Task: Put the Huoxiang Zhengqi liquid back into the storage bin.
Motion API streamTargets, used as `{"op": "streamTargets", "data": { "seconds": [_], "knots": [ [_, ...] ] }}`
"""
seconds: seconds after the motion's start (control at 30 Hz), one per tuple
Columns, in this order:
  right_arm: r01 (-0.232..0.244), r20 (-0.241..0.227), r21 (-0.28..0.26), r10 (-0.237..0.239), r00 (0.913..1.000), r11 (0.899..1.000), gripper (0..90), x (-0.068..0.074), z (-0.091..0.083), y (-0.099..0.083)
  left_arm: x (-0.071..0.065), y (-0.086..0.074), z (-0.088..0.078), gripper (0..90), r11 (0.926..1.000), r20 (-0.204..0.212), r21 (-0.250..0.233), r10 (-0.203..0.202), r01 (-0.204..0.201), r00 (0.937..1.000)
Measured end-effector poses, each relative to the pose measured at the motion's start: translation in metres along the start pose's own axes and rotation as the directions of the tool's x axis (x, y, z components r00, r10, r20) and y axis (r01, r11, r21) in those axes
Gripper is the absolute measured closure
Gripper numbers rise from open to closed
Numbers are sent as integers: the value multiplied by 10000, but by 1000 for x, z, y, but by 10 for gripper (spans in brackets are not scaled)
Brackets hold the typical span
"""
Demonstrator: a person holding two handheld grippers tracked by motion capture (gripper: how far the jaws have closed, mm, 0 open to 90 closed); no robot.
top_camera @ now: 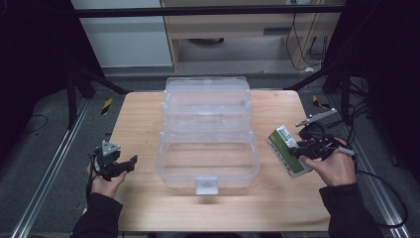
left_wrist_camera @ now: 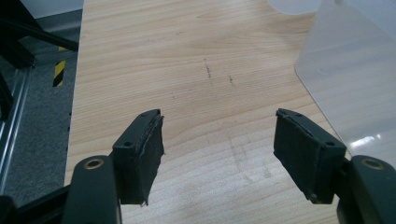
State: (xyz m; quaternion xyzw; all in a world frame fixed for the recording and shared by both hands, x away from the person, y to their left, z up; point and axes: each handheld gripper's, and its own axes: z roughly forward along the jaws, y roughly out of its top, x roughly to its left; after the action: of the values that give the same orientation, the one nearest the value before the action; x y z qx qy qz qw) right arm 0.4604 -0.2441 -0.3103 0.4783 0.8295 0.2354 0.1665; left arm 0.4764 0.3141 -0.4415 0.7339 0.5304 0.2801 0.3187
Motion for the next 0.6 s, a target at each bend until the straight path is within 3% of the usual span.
{"op": "streamTargets", "data": {
  "seconds": [0.6],
  "knots": [
    [809,-287,-957,-840,9961,9921,641,15,-24,24,1,-1,0,316,10000,91,85,-31,31,10000]
  ]
}}
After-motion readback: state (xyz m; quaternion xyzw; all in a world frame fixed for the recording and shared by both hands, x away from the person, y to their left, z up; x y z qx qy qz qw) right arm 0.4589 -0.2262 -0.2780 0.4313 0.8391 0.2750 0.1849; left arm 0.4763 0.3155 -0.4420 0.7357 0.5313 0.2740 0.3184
